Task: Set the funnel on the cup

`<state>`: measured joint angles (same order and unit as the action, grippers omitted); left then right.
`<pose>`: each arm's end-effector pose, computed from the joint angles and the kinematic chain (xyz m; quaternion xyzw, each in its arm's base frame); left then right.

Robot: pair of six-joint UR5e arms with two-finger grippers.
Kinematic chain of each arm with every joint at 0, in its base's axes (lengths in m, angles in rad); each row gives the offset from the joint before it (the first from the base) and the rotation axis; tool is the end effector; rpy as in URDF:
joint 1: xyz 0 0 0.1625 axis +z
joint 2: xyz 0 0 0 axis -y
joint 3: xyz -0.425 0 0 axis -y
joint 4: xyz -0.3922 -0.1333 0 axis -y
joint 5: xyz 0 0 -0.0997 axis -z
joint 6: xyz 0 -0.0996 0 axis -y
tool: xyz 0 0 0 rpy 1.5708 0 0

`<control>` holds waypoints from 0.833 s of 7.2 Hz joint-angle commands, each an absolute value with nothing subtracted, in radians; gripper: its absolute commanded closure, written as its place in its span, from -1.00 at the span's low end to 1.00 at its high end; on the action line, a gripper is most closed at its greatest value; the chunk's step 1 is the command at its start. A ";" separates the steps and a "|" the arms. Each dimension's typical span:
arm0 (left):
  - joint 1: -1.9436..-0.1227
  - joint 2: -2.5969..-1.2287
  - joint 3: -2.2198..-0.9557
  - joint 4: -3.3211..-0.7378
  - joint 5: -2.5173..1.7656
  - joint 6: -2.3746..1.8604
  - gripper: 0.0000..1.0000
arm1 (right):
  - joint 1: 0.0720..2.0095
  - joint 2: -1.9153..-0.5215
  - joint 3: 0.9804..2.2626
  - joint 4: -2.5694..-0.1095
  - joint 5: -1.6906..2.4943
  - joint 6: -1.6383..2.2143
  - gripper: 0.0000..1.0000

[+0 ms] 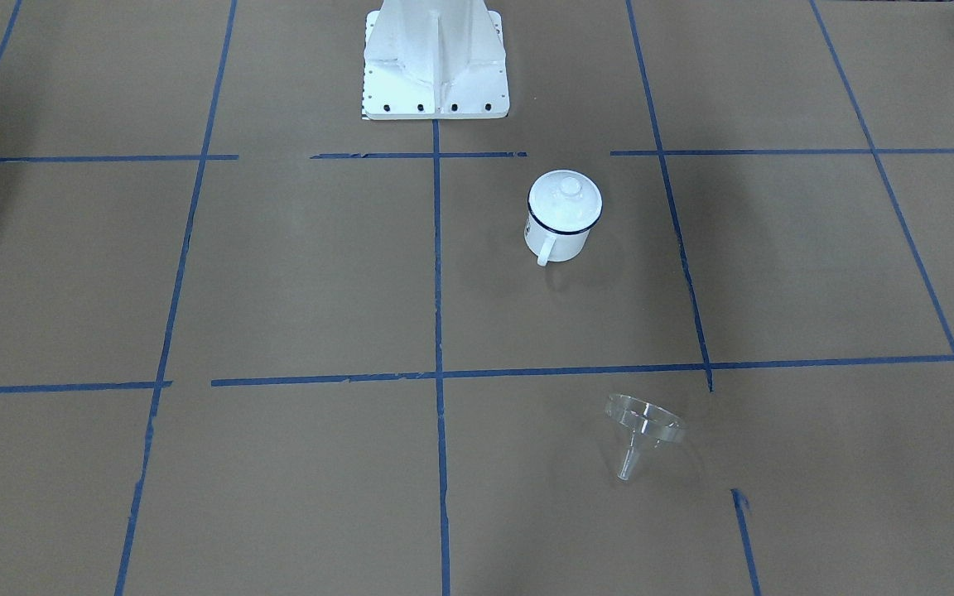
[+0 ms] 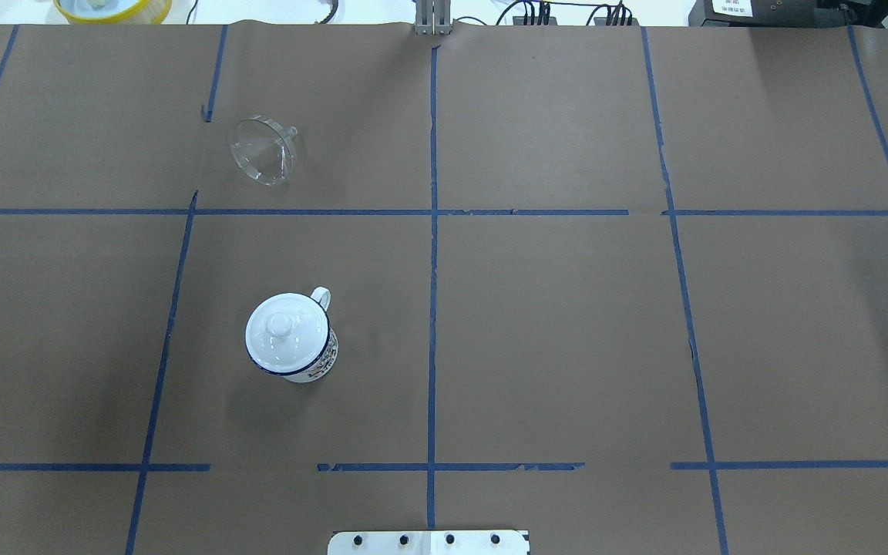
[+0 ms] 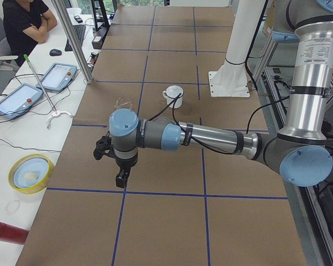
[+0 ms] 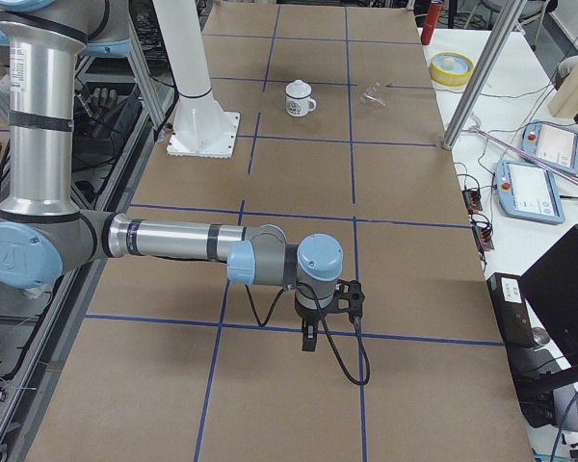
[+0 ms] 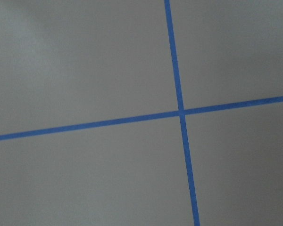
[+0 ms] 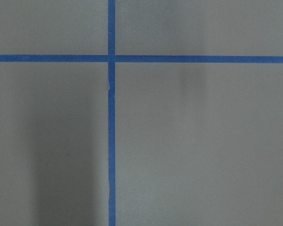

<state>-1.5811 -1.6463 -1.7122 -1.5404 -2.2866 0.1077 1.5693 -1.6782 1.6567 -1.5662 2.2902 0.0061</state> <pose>-0.0734 -0.5262 0.5572 0.1076 0.3430 0.0780 0.9299 0.0670 -0.4451 0.6701 -0.0092 -0.3520 0.0051 0.9360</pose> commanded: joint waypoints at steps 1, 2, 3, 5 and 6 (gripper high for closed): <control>-1.458 -1.666 -1.863 -1.537 -2.290 -0.065 -1.00 | 1.569 -1.678 1.657 -1.566 2.290 0.006 -1.00; -1.384 -1.683 -1.911 -1.540 -2.292 -0.160 -1.00 | 1.569 -1.678 1.657 -1.566 2.290 0.006 -1.00; -1.335 -1.706 -1.949 -1.548 -2.293 -0.231 -1.00 | 1.569 -1.678 1.657 -1.566 2.290 0.006 -1.00; -1.164 -1.780 -1.991 -1.557 -2.277 -0.459 -1.00 | 1.569 -1.678 1.657 -1.566 2.290 0.006 -1.00; -1.097 -1.793 -2.029 -1.555 -2.243 -0.547 -1.00 | 1.569 -1.678 1.657 -1.566 2.290 0.006 -1.00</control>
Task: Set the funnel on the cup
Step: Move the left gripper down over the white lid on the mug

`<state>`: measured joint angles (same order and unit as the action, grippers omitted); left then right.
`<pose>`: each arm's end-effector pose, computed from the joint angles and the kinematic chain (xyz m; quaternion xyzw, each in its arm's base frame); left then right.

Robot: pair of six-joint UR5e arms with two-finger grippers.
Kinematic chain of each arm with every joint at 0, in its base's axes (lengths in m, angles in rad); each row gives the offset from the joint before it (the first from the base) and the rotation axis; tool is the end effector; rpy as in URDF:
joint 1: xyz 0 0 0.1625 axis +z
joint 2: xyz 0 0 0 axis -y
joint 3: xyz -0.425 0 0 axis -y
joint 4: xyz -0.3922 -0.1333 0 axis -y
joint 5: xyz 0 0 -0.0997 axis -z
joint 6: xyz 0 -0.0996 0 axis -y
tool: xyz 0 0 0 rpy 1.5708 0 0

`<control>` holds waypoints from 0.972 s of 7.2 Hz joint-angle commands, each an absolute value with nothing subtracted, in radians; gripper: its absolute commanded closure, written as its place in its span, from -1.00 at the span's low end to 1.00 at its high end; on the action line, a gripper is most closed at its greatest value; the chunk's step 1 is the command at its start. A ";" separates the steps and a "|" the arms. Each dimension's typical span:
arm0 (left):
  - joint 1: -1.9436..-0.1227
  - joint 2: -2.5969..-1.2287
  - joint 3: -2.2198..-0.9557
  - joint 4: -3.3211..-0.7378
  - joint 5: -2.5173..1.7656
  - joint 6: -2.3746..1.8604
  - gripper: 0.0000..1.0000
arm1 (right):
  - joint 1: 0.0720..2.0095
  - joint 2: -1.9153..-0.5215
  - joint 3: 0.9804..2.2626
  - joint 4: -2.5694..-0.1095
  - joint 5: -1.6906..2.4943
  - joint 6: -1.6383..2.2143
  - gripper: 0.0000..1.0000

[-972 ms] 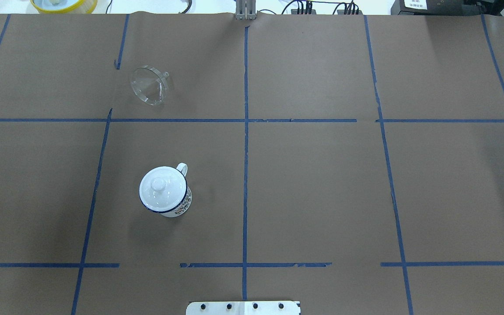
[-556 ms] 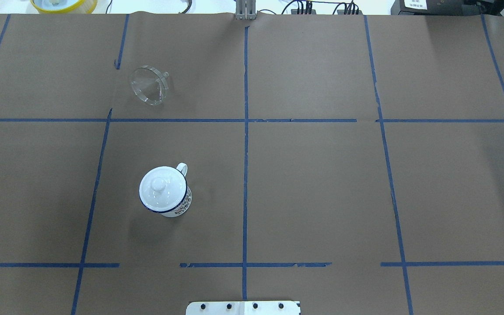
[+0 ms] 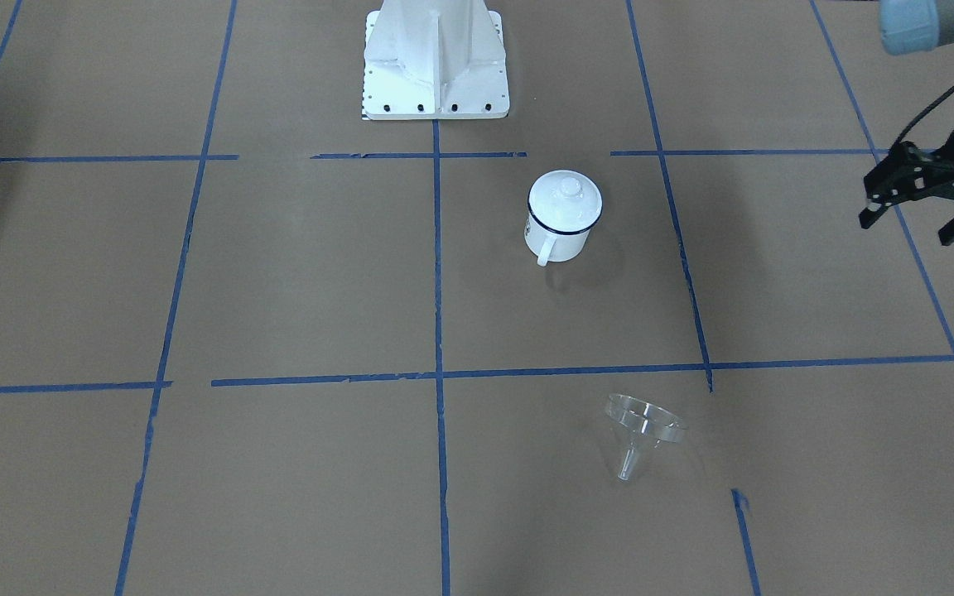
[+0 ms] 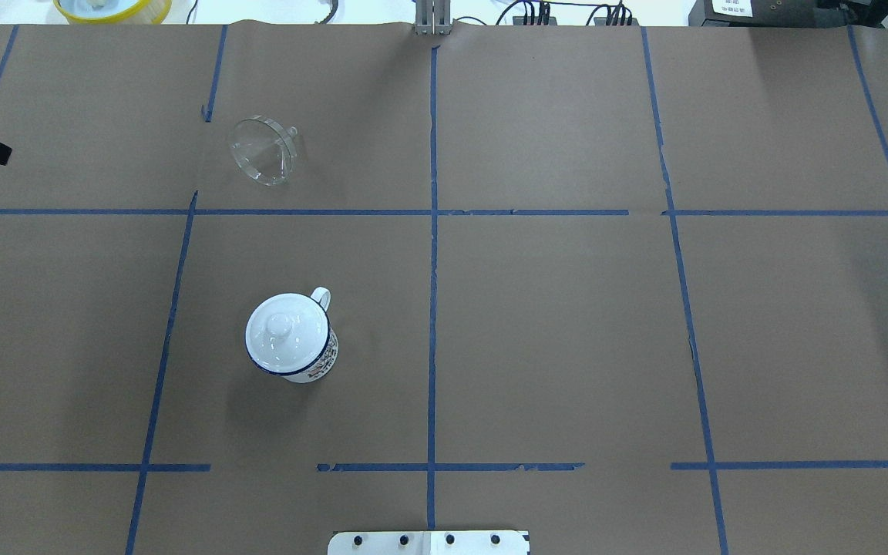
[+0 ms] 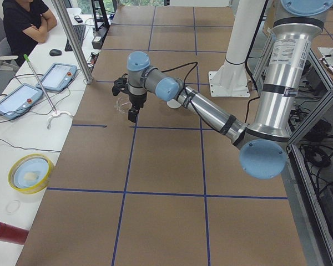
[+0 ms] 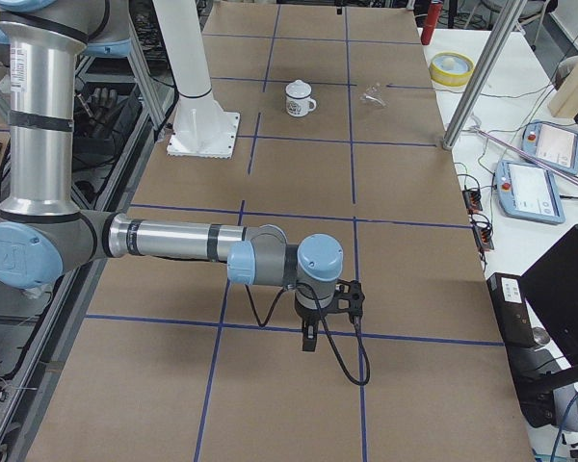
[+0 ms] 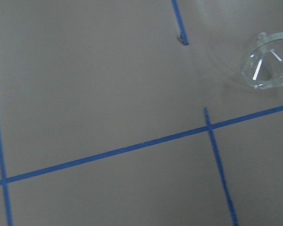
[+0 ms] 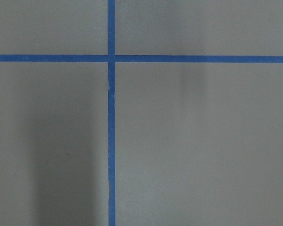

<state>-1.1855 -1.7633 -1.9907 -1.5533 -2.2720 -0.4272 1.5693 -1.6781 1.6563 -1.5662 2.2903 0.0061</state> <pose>0.1343 -0.5147 0.3613 0.1231 0.4104 0.0818 0.8998 0.0670 -0.4451 0.6702 -0.0094 -0.3520 0.0052 0.9359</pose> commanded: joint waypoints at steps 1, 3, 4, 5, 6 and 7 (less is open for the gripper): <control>-1.004 -1.813 -2.061 -1.555 -2.173 -0.665 -1.00 | 1.569 -1.678 1.657 -1.566 2.290 0.006 -1.00; -0.886 -1.857 -2.074 -1.549 -2.129 -0.826 -1.00 | 1.569 -1.678 1.657 -1.566 2.290 0.006 -1.00; -0.832 -1.874 -2.066 -1.549 -2.125 -0.840 -1.00 | 1.569 -1.678 1.657 -1.566 2.290 0.006 -1.00; -0.801 -1.900 -2.068 -1.543 -2.090 -0.873 -1.00 | 1.569 -1.678 1.657 -1.566 2.290 0.006 -1.00; -0.720 -1.911 -2.072 -1.536 -2.039 -0.981 -1.00 | 1.569 -1.678 1.657 -1.566 2.290 0.006 -1.00; -0.665 -1.927 -2.074 -1.531 -1.999 -1.059 -1.00 | 1.569 -1.678 1.657 -1.566 2.290 0.006 -1.00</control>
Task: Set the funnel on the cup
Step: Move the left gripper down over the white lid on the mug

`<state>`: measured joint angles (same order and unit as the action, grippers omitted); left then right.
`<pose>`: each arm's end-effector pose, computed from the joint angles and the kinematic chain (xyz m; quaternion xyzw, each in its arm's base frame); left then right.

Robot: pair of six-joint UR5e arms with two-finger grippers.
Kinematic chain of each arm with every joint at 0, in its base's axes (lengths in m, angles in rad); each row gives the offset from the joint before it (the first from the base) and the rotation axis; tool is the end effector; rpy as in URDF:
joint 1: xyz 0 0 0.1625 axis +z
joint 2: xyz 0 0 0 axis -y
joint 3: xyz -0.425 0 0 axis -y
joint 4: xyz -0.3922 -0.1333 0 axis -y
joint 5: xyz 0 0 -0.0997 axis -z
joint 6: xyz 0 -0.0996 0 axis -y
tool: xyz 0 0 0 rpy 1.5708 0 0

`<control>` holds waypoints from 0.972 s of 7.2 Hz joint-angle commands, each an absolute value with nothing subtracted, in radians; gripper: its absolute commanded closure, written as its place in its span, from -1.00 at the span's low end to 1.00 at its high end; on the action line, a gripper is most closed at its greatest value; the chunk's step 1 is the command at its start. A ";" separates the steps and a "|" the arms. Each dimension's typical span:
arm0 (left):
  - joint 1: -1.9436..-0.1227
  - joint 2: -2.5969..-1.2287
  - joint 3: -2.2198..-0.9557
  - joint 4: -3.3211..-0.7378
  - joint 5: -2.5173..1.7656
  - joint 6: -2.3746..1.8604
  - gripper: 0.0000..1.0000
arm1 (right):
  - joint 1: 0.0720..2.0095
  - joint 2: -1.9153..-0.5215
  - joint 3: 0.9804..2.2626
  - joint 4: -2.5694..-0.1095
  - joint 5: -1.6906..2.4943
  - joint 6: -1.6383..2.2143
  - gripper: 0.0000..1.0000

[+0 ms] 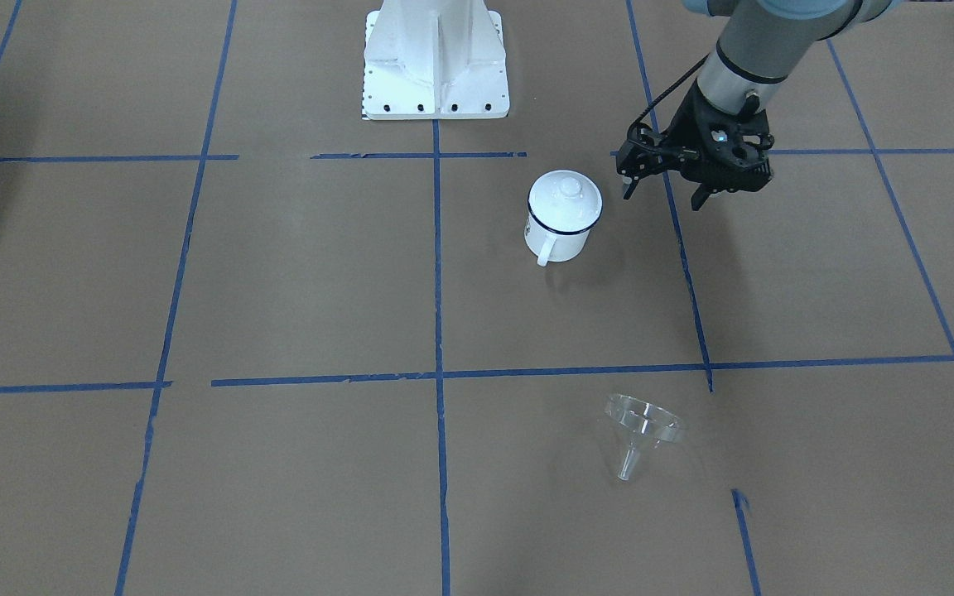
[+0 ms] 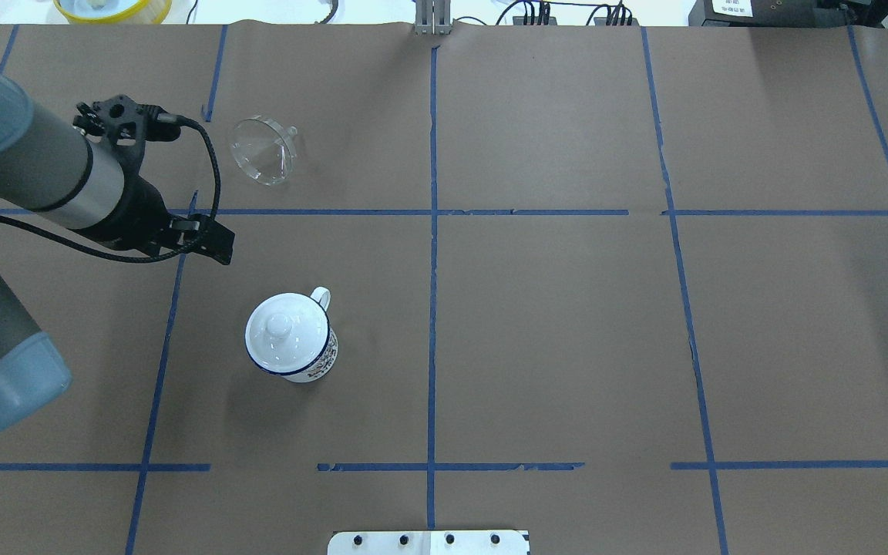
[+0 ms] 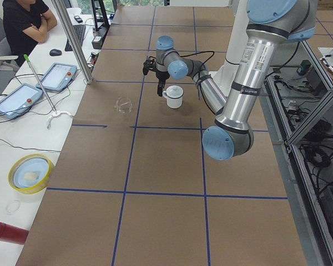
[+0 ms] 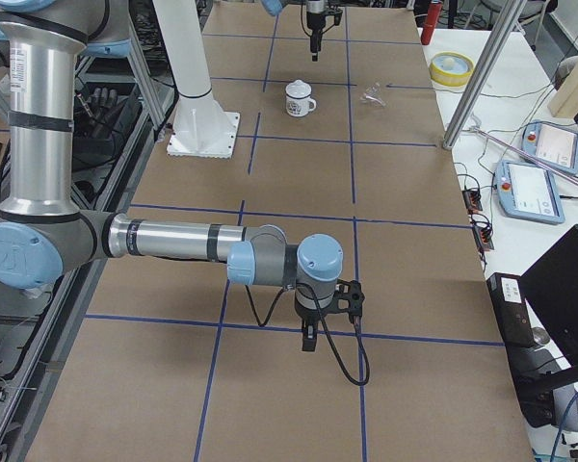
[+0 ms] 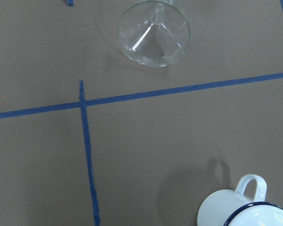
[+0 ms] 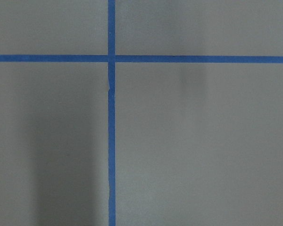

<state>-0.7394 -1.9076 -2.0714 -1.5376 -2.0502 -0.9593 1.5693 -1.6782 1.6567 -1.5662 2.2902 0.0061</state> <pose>0.3370 -0.4256 0.2617 0.0672 0.4333 0.0356 0.8980 0.0670 -0.4451 0.6701 -0.0092 -0.3520 0.0051 0.9360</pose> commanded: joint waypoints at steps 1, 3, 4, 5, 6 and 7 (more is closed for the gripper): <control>-0.635 -1.952 -2.074 -1.487 -1.990 -1.102 -1.00 | 1.569 -1.678 1.657 -1.566 2.290 0.006 -1.00; -0.559 -2.044 -2.065 -1.358 -1.893 -1.164 -0.98 | 1.569 -1.678 1.657 -1.566 2.290 0.006 -1.00; -0.557 -2.045 -2.060 -1.361 -1.891 -1.172 -0.91 | 1.569 -1.678 1.657 -1.566 2.290 0.006 -1.00; -0.555 -2.045 -2.042 -1.364 -1.893 -1.196 -0.76 | 1.569 -1.678 1.657 -1.566 2.290 0.006 -1.00; -0.548 -2.045 -2.037 -1.367 -1.893 -1.201 -0.68 | 1.569 -1.678 1.657 -1.566 2.290 0.006 -1.00; -0.546 -2.046 -2.026 -1.368 -1.894 -1.203 -0.64 | 1.569 -1.678 1.657 -1.566 2.290 0.006 -1.00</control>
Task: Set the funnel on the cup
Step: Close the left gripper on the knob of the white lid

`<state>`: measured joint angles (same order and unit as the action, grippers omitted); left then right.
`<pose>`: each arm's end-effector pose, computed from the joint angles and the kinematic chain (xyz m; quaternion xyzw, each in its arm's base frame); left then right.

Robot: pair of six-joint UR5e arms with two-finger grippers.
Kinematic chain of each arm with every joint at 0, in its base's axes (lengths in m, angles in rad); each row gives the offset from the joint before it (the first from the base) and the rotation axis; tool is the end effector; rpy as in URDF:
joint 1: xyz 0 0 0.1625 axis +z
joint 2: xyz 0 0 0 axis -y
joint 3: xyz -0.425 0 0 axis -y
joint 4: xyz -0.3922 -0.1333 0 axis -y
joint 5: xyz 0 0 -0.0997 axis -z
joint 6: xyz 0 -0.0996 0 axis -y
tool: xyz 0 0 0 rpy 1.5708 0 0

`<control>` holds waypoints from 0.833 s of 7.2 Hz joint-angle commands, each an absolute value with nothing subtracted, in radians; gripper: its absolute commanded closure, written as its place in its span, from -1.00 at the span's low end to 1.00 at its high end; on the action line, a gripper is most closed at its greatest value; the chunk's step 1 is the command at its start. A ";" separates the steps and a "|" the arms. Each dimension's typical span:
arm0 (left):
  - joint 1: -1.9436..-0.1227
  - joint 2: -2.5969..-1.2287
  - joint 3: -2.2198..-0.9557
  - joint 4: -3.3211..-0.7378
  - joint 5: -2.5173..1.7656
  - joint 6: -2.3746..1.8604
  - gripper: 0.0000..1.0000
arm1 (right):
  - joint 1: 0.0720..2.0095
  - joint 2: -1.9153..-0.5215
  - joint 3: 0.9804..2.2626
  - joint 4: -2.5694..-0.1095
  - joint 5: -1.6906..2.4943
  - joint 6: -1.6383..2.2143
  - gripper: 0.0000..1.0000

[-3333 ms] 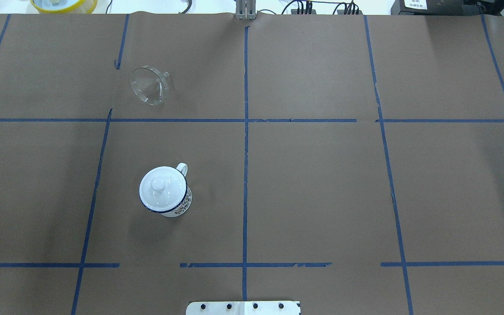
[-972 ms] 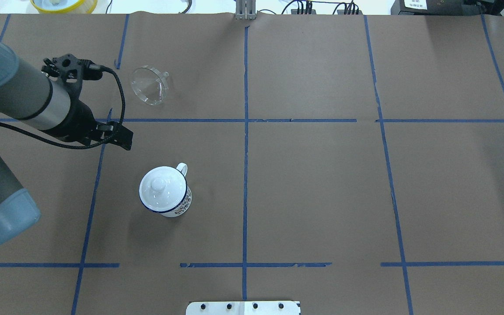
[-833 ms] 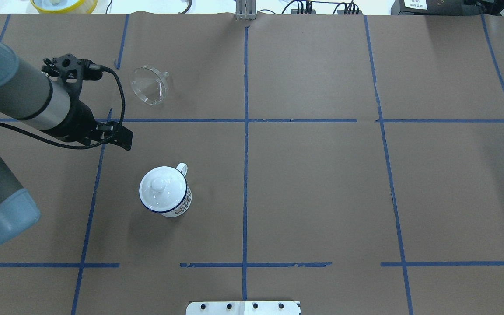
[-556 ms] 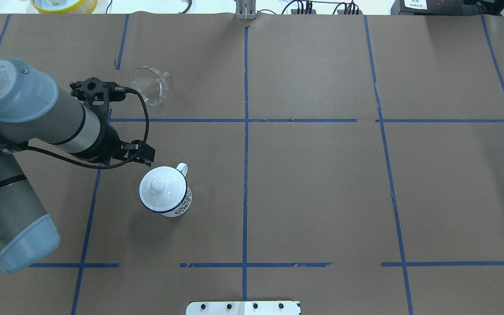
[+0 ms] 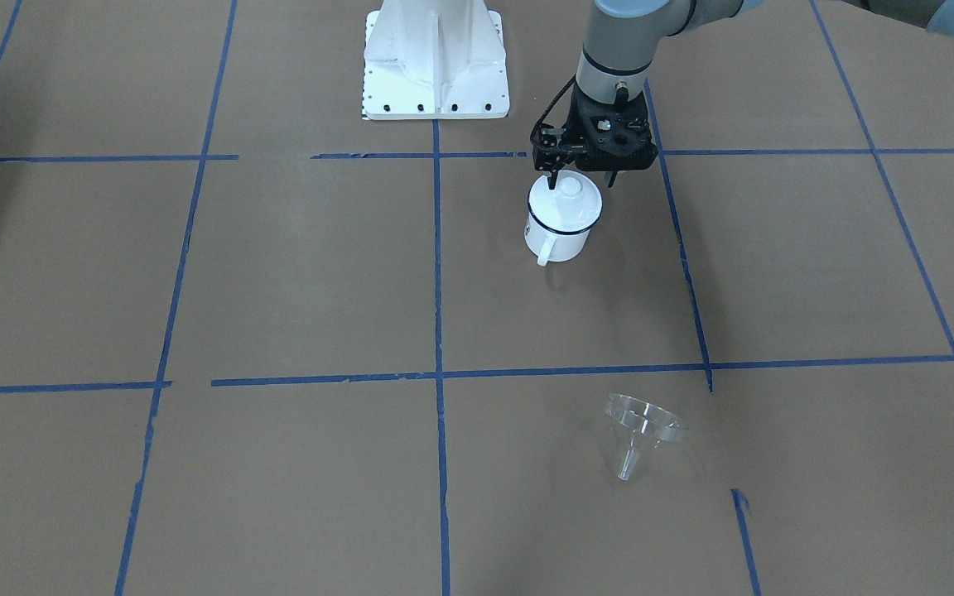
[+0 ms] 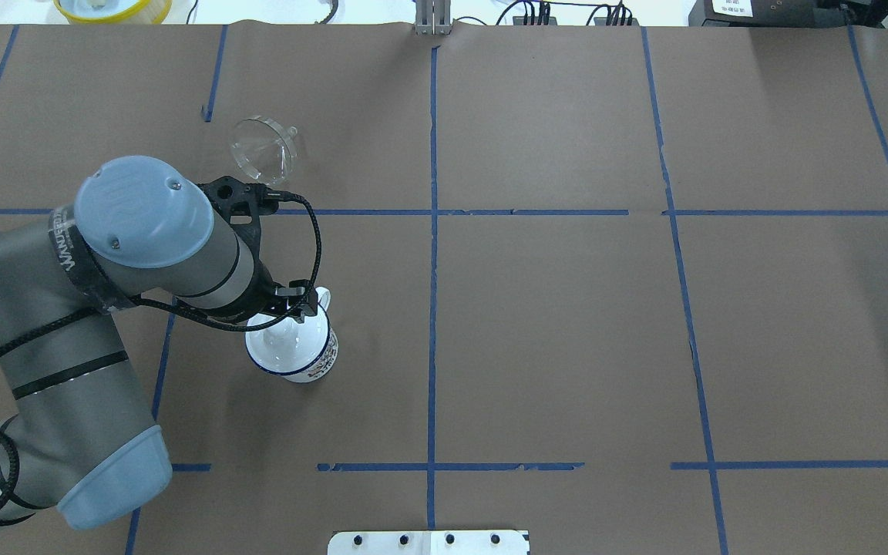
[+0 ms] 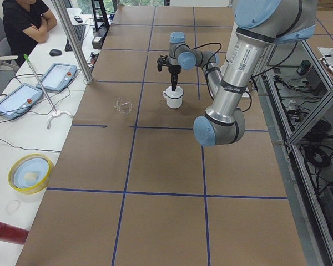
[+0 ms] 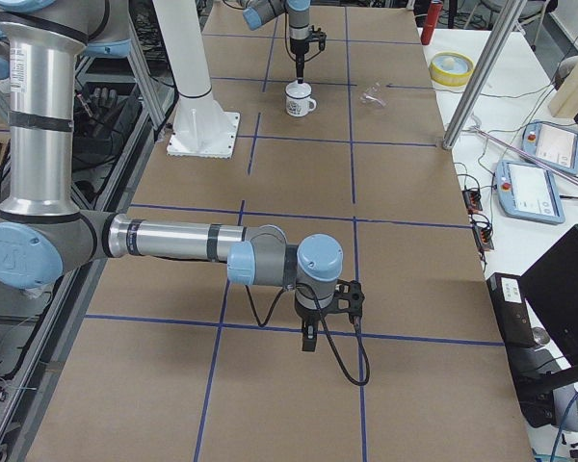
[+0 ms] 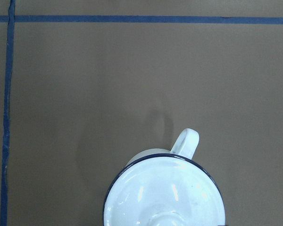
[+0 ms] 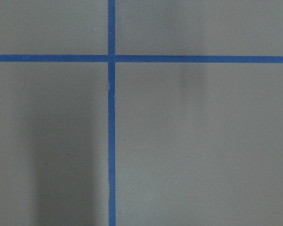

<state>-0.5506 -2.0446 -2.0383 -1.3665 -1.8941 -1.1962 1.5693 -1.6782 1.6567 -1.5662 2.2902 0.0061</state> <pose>0.4259 -0.3807 0.2266 0.0243 0.3852 -0.0232 0.9222 0.0670 -0.4451 0.6701 -0.0092 -0.3520 0.0051 0.9360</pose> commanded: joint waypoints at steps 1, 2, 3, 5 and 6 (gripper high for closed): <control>-0.539 -2.048 -2.016 -1.380 -1.896 -1.204 -0.57 | 1.569 -1.678 1.657 -1.566 2.290 0.006 -1.00; -0.538 -2.046 -2.014 -1.385 -1.896 -1.204 -0.50 | 1.569 -1.678 1.657 -1.566 2.290 0.006 -1.00; -0.538 -2.046 -2.014 -1.388 -1.901 -1.203 -0.40 | 1.569 -1.678 1.657 -1.566 2.290 0.006 -1.00; -0.538 -2.048 -2.014 -1.390 -1.904 -1.203 -0.20 | 1.569 -1.678 1.657 -1.566 2.290 0.006 -1.00; -0.538 -2.048 -2.016 -1.390 -1.902 -1.203 -0.06 | 1.569 -1.678 1.657 -1.566 2.290 0.006 -1.00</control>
<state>-0.5381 -2.0473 -2.0149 -1.3894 -1.9024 -1.2027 1.5693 -1.6782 1.6567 -1.5662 2.2902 0.0061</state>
